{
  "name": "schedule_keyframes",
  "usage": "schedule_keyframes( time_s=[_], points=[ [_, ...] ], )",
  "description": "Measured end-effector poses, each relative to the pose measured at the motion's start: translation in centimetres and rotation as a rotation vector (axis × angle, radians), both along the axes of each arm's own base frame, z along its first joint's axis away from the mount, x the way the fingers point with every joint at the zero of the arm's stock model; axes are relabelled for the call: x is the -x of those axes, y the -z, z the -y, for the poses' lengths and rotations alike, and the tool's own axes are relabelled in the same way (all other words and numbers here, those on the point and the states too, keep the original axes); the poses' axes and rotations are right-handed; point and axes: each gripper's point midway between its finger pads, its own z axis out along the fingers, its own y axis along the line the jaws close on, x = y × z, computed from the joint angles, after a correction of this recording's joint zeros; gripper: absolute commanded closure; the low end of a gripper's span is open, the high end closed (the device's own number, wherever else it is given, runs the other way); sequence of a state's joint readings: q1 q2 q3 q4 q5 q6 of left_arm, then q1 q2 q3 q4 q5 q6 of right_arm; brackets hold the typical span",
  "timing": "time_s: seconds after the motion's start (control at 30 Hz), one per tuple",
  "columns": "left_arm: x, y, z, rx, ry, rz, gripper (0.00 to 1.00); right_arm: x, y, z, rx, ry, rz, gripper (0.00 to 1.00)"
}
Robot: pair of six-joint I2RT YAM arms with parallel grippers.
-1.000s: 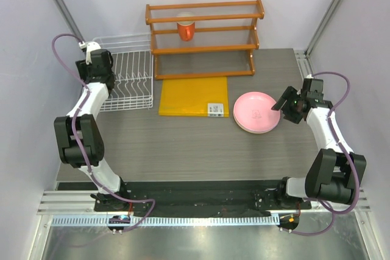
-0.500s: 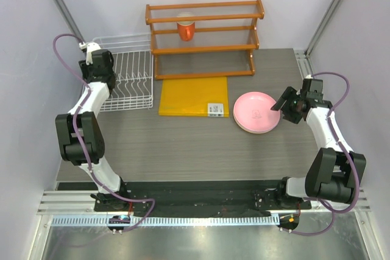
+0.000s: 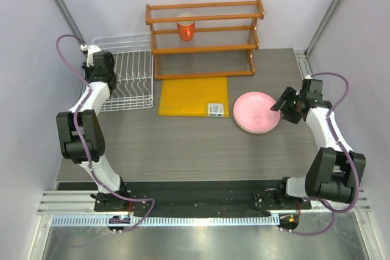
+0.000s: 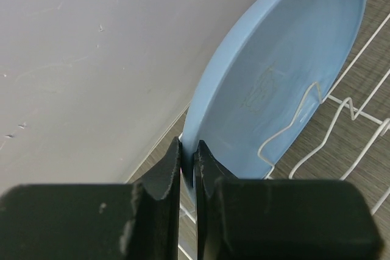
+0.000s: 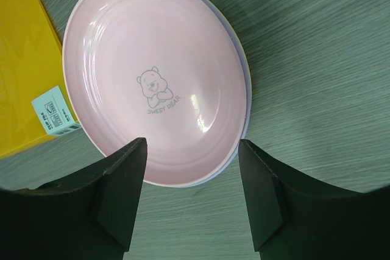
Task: Unload the plates from the dish rack
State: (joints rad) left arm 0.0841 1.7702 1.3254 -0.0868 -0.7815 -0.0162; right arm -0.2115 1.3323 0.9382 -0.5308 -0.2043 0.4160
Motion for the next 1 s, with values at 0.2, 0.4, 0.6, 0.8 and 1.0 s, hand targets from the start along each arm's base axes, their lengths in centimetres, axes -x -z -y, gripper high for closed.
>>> schedule_keyframes(
  time_s=[0.2, 0.4, 0.6, 0.8, 1.0],
  points=[
    [0.1, -1.3, 0.7, -0.089, -0.004, -0.025, 1.00, 0.0, 0.2, -0.1, -0.006, -0.003, -0.006, 0.33],
    [-0.2, -4.9, 2.9, -0.265, -0.003, -0.021, 1.00, 0.1, 0.2, -0.2, -0.010, -0.006, -0.006, 0.33],
    [1.5, -6.7, 4.3, -0.296, 0.003, -0.022, 1.00, 0.1, 0.1, -0.3, -0.014, -0.011, -0.002, 0.33],
    [3.6, -11.7, 8.1, -0.237, 0.081, 0.120, 1.00, 0.0, -0.7, -0.5, -0.013, -0.028, 0.030, 0.33],
    [6.0, -14.5, 12.8, -0.140, 0.206, 0.205, 1.00, 0.4, -2.7, -1.2, -0.005, -0.055, 0.087, 0.33]
  ],
)
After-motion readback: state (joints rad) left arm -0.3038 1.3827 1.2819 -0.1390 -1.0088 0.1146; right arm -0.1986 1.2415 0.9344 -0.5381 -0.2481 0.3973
